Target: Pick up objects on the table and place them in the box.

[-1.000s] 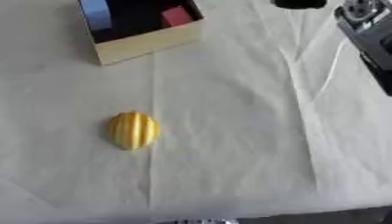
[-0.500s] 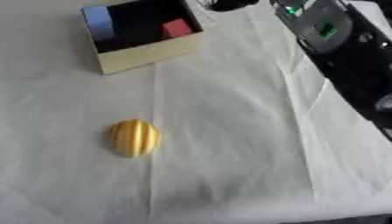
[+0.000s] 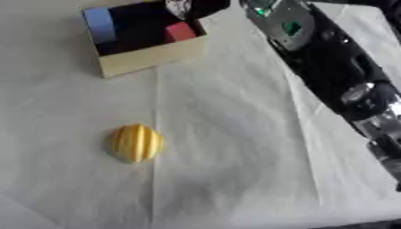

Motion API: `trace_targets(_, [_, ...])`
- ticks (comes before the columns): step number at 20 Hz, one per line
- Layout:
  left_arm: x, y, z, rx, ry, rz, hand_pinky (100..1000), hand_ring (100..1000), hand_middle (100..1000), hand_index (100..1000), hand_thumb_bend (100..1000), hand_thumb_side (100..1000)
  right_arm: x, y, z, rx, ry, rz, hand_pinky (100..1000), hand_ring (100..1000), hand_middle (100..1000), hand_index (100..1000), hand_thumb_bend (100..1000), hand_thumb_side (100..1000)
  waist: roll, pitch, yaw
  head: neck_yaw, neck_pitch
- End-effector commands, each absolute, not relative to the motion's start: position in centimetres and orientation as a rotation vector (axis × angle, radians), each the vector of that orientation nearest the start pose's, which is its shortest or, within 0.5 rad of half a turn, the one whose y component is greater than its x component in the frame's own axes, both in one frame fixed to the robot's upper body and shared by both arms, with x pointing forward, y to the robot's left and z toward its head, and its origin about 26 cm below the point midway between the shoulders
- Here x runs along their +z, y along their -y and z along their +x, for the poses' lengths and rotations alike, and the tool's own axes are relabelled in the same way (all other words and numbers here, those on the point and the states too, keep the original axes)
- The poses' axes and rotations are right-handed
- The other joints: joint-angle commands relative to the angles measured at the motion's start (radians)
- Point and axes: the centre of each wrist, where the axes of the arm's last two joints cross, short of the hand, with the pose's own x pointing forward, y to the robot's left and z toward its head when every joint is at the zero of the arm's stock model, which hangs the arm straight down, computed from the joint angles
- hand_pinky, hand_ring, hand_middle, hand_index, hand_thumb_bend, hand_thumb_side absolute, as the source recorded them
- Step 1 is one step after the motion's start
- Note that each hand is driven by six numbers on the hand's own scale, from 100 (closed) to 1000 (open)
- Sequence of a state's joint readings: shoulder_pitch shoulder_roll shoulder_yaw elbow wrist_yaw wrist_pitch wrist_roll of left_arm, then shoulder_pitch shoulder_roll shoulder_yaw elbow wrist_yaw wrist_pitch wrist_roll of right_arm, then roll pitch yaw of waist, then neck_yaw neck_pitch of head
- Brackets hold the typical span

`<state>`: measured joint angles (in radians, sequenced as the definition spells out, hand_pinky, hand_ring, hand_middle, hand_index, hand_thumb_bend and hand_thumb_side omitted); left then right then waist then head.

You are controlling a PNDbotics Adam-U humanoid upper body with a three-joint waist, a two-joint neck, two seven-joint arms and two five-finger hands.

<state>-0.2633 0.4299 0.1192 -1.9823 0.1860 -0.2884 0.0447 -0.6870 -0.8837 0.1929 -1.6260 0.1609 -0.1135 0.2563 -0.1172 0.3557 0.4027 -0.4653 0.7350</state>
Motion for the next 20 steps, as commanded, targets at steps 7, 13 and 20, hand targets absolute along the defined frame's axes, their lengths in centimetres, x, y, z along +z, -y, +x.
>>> trace_targets(7, [21.6,-30.6,29.3,-0.264,2.563,0.124,804,740,578,791,100,584,29.0,32.3,37.0,1.442,1.889,-0.738,866,726,675,784,100,100,-0.012,-0.015,0.001,-0.003,0.013])
trace_targets(13, [21.6,-30.5,29.4,-0.263,2.558,0.114,805,740,578,791,100,585,29.1,32.3,37.3,1.446,1.876,-0.771,895,820,848,956,100,100,-0.015,-0.012,0.004,-0.003,0.012])
trace_targets(20, [21.6,-30.5,29.4,-0.26,2.555,0.108,805,740,578,791,100,586,28.9,32.3,37.4,1.501,1.828,-0.915,902,856,878,993,119,245,-0.019,-0.011,0.005,-0.003,0.017])
